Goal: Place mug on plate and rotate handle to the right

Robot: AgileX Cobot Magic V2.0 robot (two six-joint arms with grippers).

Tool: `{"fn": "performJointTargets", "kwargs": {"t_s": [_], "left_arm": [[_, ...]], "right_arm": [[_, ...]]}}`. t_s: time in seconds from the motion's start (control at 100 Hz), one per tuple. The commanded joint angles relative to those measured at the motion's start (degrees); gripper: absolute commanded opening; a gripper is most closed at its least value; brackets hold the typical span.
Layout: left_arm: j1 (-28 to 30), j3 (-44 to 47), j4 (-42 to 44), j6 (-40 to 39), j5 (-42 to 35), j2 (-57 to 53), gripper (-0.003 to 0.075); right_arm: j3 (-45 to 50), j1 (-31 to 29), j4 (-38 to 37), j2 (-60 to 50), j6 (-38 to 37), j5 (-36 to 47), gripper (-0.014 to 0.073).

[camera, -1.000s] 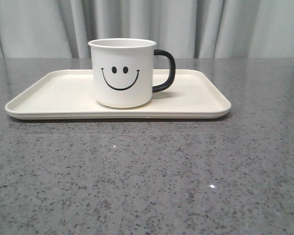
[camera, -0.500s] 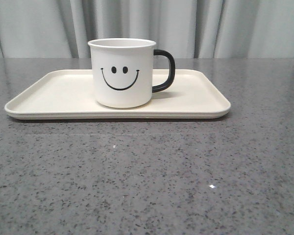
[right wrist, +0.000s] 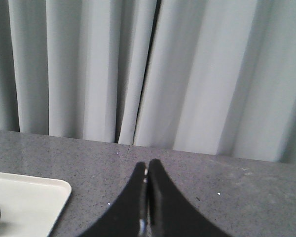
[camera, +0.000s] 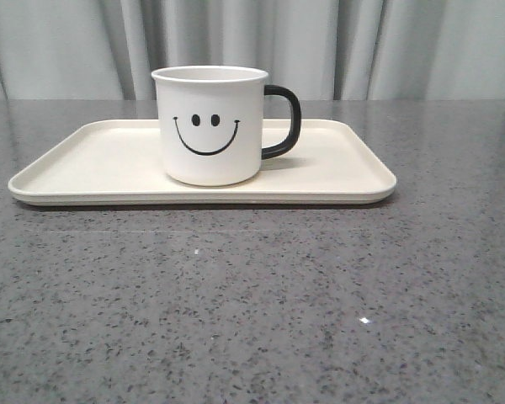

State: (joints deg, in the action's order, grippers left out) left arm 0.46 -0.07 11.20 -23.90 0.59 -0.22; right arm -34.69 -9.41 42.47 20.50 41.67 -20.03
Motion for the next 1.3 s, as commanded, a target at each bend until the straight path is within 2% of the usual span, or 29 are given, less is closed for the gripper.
{"fn": "performJointTargets", "kwargs": {"t_s": [0.0, 0.23, 0.36, 0.57, 0.71, 1.06, 1.29], "left_arm": [[0.1, 0.6, -0.4, -0.2, -4.7, -1.7, -0.002], [0.1, 0.6, -0.4, -0.2, -4.7, -1.7, -0.002], [0.1, 0.6, -0.4, -0.2, -4.7, -1.7, -0.002], [0.1, 0.6, -0.4, -0.2, -4.7, -1.7, -0.002], [0.1, 0.6, -0.4, -0.2, -4.7, -1.7, -0.002], [0.1, 0.6, -0.4, -0.2, -4.7, -1.7, -0.002], [0.1, 0.6, -0.4, -0.2, -4.7, -1.7, -0.002]], "right_arm": [[-1.3, 0.9, 0.8, -1.5, 0.4, 3.9, -0.0069], [-0.8, 10.8, 0.3, -9.0, 0.4, 3.8, -0.0069], [4.7, 14.4, -0.6, -13.1, 0.4, 4.4, -0.0069], [19.0, 14.5, -0.4, -19.0, 0.4, 8.0, -0.0069], [25.3, 14.5, 0.8, -22.4, 0.4, 10.8, -0.0069], [32.7, 14.3, 1.3, -22.3, 0.4, 19.2, -0.0069], [36.3, 14.3, 2.4, -22.3, 0.4, 21.0, -0.0069]]}}
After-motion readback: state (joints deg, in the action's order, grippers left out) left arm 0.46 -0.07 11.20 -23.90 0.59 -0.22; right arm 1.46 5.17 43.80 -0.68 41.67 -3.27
